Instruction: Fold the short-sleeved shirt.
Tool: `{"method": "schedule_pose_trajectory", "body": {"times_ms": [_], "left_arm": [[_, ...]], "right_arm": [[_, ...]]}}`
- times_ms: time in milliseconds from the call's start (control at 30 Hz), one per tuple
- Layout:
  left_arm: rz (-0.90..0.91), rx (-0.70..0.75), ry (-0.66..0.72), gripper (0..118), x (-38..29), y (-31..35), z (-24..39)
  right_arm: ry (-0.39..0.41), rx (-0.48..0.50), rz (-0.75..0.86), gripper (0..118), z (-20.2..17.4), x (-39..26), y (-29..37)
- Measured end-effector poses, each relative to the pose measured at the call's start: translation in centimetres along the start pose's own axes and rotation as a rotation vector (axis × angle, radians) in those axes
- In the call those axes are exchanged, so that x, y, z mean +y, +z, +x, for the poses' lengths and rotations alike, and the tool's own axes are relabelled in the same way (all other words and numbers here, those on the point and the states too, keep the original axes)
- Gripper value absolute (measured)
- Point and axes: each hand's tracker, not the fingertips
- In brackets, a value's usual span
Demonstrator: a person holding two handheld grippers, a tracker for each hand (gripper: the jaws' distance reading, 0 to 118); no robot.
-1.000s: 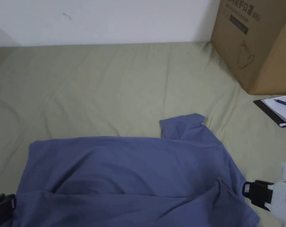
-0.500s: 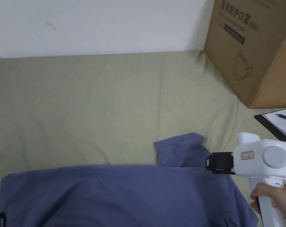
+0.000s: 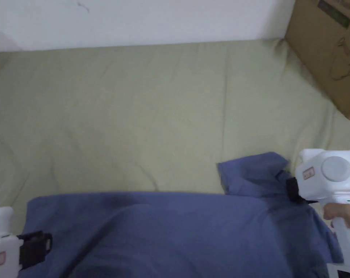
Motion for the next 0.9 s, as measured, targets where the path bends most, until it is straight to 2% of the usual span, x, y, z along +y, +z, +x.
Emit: {"method": "schedule_pose_trajectory", "body": {"times_ms": [33, 67, 100, 333, 367, 400, 433, 467, 500, 533, 567, 600, 633, 667, 733, 833, 900], "left_arm": [[0.001, 0.000, 0.002, 77, 0.7, -0.5, -0.2], [-0.002, 0.002, 0.010, 95, 1.4, -1.0, -0.6], [-0.008, 0.005, 0.019, 100, 2.2, -1.5, -1.0], [-0.012, 0.059, 0.048, 100, 7.4, -5.8, -2.5], [-0.014, 0.054, 0.050, 97, 7.7, -6.8, -2.5], [-0.030, 0.031, 0.054, 86, 8.0, -7.9, -2.4], [-0.054, 0.007, 0.053, 58, 8.0, -9.1, -2.3], [-0.095, -0.012, 0.039, 43, 7.8, -10.0, -1.7], [-0.122, 0.038, 0.025, 40, 7.5, -10.6, -1.2], [-0.074, 0.125, -0.027, 40, 6.9, -10.2, -0.3], [-0.054, 0.103, -0.078, 37, 6.7, -9.5, 0.4], [-0.041, 0.111, -0.091, 28, 6.6, -8.7, 0.8], [-0.049, 0.121, -0.098, 8, 6.8, -8.5, 0.9], [-0.058, 0.082, -0.072, 0, 7.0, -8.2, 0.9], [-0.073, 0.060, -0.052, 0, 7.5, -7.3, 0.7], [-0.023, 0.027, -0.058, 0, 7.9, -3.8, 0.4], [0.043, 0.014, -0.069, 0, 8.0, -0.7, -0.2]], "right_arm": [[-0.042, 0.038, 0.004, 0, 0.1, -0.1, 0.4], [-0.045, 0.034, -0.003, 0, 0.2, -0.1, 0.4], [-0.038, 0.035, 0.001, 0, 0.3, -0.3, 0.3], [-0.055, 0.041, 0.003, 0, -0.1, -0.5, 0.6], [-0.048, 0.037, 0.000, 0, -0.2, -0.5, 0.5], [-0.047, 0.035, -0.002, 0, -0.3, -0.5, 0.4], [-0.048, 0.032, -0.005, 0, -0.3, -0.3, 0.3], [-0.050, 0.030, -0.005, 0, -0.4, -0.4, 0.4], [-0.053, 0.029, -0.005, 0, -0.4, -0.4, 0.5], [-0.055, 0.028, -0.003, 0, -0.5, -0.4, 0.8], [-0.055, 0.029, -0.002, 0, -0.4, -0.2, 0.9], [-0.054, 0.030, -0.001, 0, -0.4, -0.1, 1.3], [-0.054, 0.030, 0.004, 0, -0.4, 0.0, 1.8], [-0.054, 0.031, 0.017, 0, -0.5, 0.0, 2.4], [-0.053, 0.034, 0.044, 0, -0.4, 0.1, 4.0], [-0.063, 0.117, 0.108, 0, 0.1, 0.1, 7.6], [-0.030, 0.114, 0.143, 0, 0.2, -0.4, 10.1]]}}
